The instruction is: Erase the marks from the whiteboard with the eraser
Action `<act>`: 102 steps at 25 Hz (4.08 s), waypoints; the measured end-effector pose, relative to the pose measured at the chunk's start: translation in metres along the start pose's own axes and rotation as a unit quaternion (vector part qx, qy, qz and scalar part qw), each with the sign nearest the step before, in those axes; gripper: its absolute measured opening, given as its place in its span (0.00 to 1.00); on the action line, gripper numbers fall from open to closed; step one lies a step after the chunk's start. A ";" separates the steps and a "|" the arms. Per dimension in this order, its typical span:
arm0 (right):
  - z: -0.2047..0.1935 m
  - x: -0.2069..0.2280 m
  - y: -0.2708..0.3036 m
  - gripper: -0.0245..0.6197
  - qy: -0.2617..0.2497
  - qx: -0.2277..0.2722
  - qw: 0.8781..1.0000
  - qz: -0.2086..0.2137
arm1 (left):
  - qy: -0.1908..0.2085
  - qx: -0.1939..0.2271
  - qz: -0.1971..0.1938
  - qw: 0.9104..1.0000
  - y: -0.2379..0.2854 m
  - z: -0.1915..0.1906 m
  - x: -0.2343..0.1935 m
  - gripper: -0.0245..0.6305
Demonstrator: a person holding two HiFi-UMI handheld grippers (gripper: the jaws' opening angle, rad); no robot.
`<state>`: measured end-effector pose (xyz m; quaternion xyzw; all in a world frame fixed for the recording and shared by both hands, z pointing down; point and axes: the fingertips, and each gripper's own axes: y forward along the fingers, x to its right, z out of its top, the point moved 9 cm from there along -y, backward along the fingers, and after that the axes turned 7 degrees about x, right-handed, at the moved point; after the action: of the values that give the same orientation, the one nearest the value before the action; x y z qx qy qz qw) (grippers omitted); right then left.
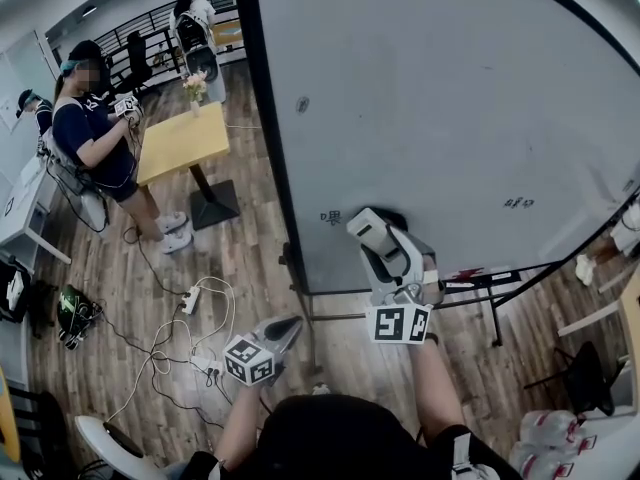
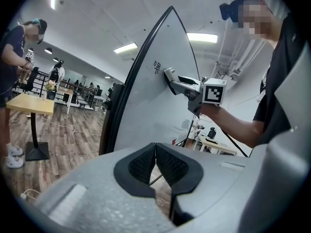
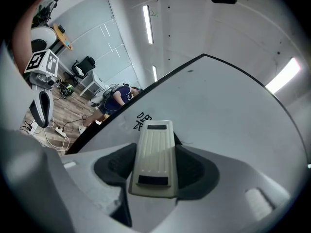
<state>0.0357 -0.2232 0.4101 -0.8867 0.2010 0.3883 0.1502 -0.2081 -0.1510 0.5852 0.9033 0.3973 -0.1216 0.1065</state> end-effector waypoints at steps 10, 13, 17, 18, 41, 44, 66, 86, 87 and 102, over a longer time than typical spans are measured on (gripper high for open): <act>-0.001 -0.007 0.007 0.44 -0.018 -0.003 0.999 -0.031 | -0.001 0.003 -0.006 1.000 -0.004 0.001 -0.006 0.06; -0.001 -0.012 0.012 0.44 -0.022 -0.005 0.999 -0.031 | -0.002 0.001 -0.005 1.000 -0.006 0.000 -0.008 0.06; 0.001 -0.021 0.020 0.44 -0.024 -0.004 0.999 -0.021 | -0.006 0.002 -0.005 1.000 -0.009 -0.001 -0.013 0.06; 0.002 -0.023 0.022 0.44 -0.023 -0.003 1.000 -0.018 | -0.006 0.002 -0.003 1.000 -0.010 -0.001 -0.015 0.06; 0.031 -0.070 0.048 0.43 -0.055 0.017 0.998 0.028 | -0.007 0.003 0.010 1.000 -0.029 -0.004 -0.027 0.06; 0.032 -0.062 0.045 0.43 -0.041 0.018 0.999 0.020 | -0.007 0.002 0.008 1.000 -0.028 -0.004 -0.026 0.06; 0.002 -0.011 0.024 0.43 -0.010 -0.017 0.999 -0.039 | -0.007 -0.004 -0.009 1.000 -0.010 -0.007 -0.012 0.06; 0.013 -0.084 0.047 0.43 -0.017 -0.012 0.997 0.070 | -0.012 -0.005 0.003 1.000 -0.019 -0.010 -0.019 0.06; 0.014 -0.082 0.047 0.43 -0.010 -0.011 0.998 0.069 | -0.012 -0.005 0.003 1.000 -0.019 -0.009 -0.019 0.06; 0.027 -0.010 0.035 0.43 0.035 0.002 0.999 -0.014 | -0.010 -0.004 -0.003 1.000 -0.017 -0.008 -0.018 0.06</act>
<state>-0.0035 -0.2398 0.3963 -0.9021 0.1943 0.3548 0.1504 -0.2309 -0.1499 0.5965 0.9003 0.3998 -0.1289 0.1137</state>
